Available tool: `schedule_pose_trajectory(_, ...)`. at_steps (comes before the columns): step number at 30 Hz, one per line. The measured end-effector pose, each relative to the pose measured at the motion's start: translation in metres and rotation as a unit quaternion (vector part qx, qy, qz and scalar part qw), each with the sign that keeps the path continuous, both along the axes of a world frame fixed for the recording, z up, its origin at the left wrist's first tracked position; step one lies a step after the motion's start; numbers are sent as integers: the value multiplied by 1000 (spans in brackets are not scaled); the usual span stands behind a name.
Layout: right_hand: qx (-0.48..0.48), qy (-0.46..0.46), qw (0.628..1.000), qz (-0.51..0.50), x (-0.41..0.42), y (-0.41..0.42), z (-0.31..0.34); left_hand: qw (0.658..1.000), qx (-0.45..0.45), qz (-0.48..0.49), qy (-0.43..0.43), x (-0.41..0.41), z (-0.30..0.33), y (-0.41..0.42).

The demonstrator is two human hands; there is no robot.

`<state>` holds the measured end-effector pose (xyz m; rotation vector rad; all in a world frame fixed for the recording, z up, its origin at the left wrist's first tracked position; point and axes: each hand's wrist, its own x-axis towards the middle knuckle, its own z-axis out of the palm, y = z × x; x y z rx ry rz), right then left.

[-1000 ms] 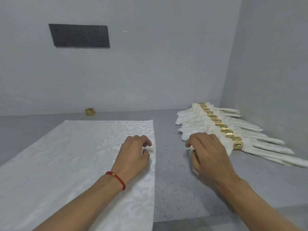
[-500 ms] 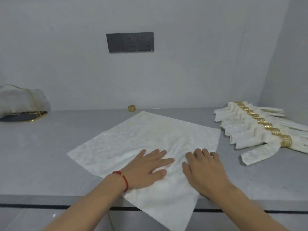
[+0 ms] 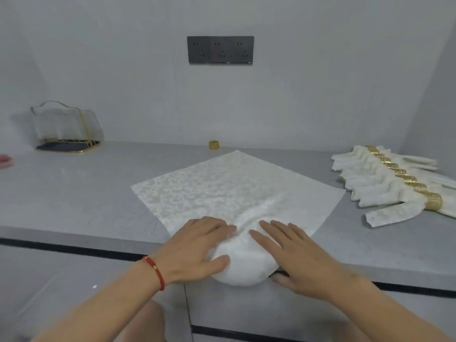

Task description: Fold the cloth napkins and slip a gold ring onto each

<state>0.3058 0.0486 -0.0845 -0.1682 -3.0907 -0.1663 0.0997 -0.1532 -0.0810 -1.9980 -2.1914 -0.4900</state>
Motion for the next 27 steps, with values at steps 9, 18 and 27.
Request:
schedule_pose_trajectory(9,-126,172,976,-33,-3,6,-2,985,127,2,-119,-6,-3,-25)
schedule_pose_trajectory(18,-387,157,896,-152,-34,16,54,931,81,167,-316,-35,43,0)
schedule_pose_trajectory(27,-268,218,909,-233,-147,95,58,957,17,225,-184,-130,72,124)
